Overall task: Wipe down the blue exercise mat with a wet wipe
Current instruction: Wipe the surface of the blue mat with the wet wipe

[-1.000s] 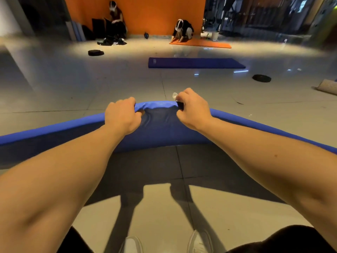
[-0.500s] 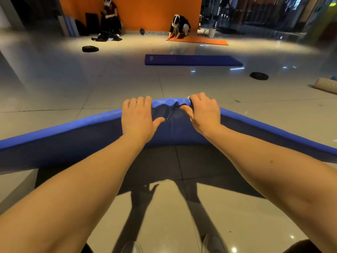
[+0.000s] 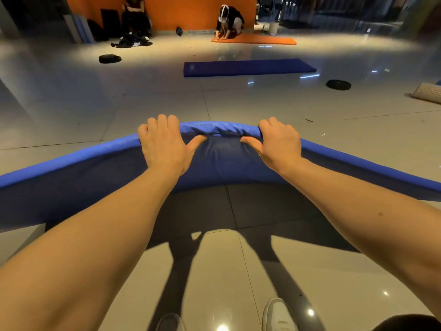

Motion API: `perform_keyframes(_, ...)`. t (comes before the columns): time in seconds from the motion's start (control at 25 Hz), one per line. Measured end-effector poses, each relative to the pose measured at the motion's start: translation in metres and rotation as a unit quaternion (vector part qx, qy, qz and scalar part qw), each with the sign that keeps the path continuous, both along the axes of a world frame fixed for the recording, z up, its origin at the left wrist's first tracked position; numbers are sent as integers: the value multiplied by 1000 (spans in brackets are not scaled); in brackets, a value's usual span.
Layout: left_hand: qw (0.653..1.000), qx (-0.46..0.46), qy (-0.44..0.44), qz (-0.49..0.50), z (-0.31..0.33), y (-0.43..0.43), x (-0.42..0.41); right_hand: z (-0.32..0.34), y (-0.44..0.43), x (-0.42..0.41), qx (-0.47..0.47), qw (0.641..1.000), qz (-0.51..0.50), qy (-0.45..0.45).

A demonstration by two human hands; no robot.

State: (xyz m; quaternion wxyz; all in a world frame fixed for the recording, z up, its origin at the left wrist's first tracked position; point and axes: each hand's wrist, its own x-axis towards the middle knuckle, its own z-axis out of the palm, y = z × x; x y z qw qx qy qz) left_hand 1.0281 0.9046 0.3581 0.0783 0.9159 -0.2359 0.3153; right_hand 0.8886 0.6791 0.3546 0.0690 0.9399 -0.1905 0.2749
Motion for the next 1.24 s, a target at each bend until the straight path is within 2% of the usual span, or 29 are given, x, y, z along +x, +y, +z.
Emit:
perform_keyframes(0.2,998,-33,5,-44,21,1,17,28,-13,12,21,999,23,7)
perform_keyframes(0.44,995,-43,-35,-87,69,8,44,87,-19,34,27,997,56,37)
perform_keyframes(0.6,995,-34,-34,-84,97,11,64,117,-22,50,91,991,90,48)
perform_keyframes(0.76,998,35,14,-57,116,4,85,139,-27,69,185,970,137,81)
perform_keyframes(0.92,994,71,80,-24,100,-9,106,136,-34,93,215,957,137,137)
perform_keyframes(1.12,984,128,127,12,36,-15,135,84,-41,128,247,941,101,210)
perform_keyframes(1.24,990,94,105,14,12,-18,154,59,-42,151,171,962,93,190)
